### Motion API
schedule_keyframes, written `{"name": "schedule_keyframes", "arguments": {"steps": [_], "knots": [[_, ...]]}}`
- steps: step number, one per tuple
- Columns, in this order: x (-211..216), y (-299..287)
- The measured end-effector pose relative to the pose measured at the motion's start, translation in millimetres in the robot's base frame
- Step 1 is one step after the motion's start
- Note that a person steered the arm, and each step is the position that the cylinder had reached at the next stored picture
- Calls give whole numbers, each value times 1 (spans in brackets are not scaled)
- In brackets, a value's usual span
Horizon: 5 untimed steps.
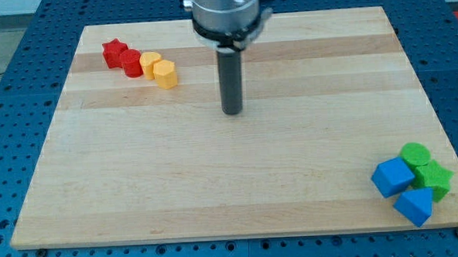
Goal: Move the yellow hexagon below to the yellow heart
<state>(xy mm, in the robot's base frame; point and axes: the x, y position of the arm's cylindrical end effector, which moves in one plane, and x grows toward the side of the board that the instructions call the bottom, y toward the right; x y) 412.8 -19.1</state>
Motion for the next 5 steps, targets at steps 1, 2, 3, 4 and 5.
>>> {"name": "schedule_keyframes", "arguments": {"steps": [1,2,3,4,5], "knots": [[-40,-28],[-62,-64],[-74,-104],[-81,-123],[-102,-127]]}}
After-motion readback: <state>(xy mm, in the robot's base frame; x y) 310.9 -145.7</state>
